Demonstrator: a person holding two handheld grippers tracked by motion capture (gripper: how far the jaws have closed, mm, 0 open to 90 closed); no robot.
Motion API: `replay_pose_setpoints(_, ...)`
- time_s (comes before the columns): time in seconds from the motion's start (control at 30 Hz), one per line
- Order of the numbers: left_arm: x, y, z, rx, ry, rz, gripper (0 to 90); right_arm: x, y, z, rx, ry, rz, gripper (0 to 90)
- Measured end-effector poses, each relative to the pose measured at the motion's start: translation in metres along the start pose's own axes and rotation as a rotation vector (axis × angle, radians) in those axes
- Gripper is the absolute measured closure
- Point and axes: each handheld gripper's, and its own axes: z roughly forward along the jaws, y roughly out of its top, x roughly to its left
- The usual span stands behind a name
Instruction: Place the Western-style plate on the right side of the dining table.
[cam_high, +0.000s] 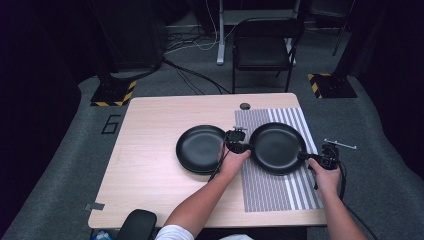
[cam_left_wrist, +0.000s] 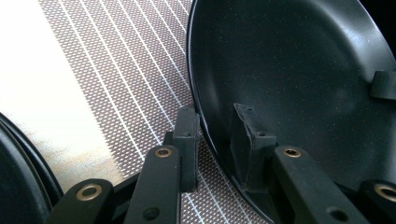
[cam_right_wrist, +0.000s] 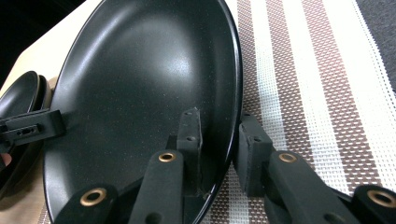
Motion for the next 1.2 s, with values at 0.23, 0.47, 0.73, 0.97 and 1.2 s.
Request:
replay_pose_setpoints(0.23,0.0,0.0,0.003,0.009,0.004,-0.007,70.7,0.001,0.0,0.002,0.002,-0.022,-0.012,72.4)
replay_pose_setpoints(0.47,0.001,0.0,0.005,0.023,0.013,-0.001,69.5,0.001,-0.001,0.003,0.009,-0.035,-0.01,71.7)
replay_pose_setpoints(0.73,-0.014,0.007,-0.006,-0.072,-0.053,0.061,72.3,0.003,-0.001,0.004,-0.001,-0.065,-0.049,69.6)
replay_pose_setpoints(0.97,-0.023,0.001,-0.001,-0.061,0.012,0.141,68.9,0.006,-0.002,0.004,0.01,-0.109,-0.087,68.5)
replay_pose_setpoints(1.2,-0.013,0.003,-0.006,-0.083,0.028,0.117,62.5,0.009,-0.001,0.0,-0.005,-0.152,-0.125,70.5)
